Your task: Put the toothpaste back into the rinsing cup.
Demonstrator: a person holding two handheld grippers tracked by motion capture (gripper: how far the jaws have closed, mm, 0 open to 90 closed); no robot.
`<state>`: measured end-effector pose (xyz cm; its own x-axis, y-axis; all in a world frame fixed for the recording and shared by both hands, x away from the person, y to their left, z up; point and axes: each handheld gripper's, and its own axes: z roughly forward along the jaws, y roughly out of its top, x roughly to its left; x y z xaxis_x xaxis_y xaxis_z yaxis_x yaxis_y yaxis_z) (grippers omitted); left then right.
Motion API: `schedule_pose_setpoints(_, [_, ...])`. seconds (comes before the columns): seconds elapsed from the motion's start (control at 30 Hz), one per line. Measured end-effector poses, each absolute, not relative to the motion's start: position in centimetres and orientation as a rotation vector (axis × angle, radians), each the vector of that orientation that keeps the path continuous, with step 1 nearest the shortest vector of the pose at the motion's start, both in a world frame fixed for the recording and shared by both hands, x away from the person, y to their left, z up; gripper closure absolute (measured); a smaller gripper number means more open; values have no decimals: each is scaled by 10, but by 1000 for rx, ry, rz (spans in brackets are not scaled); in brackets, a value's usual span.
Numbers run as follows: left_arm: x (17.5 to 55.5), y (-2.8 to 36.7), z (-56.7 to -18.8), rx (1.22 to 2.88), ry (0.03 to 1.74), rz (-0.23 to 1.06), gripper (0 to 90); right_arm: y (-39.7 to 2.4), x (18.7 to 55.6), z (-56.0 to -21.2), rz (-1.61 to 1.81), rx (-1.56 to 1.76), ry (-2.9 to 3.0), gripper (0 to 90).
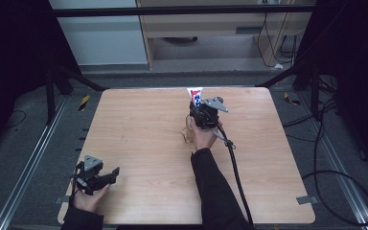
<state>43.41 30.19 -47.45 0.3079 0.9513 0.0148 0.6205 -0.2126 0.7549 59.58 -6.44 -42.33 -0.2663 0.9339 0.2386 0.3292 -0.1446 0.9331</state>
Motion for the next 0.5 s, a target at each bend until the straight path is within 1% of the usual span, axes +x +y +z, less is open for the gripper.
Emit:
schedule_pose_setpoints(0.17, [434, 301, -475, 1929, 1392, 651, 304, -65, 591, -428, 1374, 1437, 1612, 675])
schedule_pose_setpoints(0.33, [434, 301, -475, 1933, 1392, 653, 304, -68, 587, -431, 1361, 1442, 1661, 615])
schedule_pose_setpoints(0.5, [434, 301, -474, 1937, 1388, 655, 303, -73, 583, -436, 1308, 1449, 1698, 598])
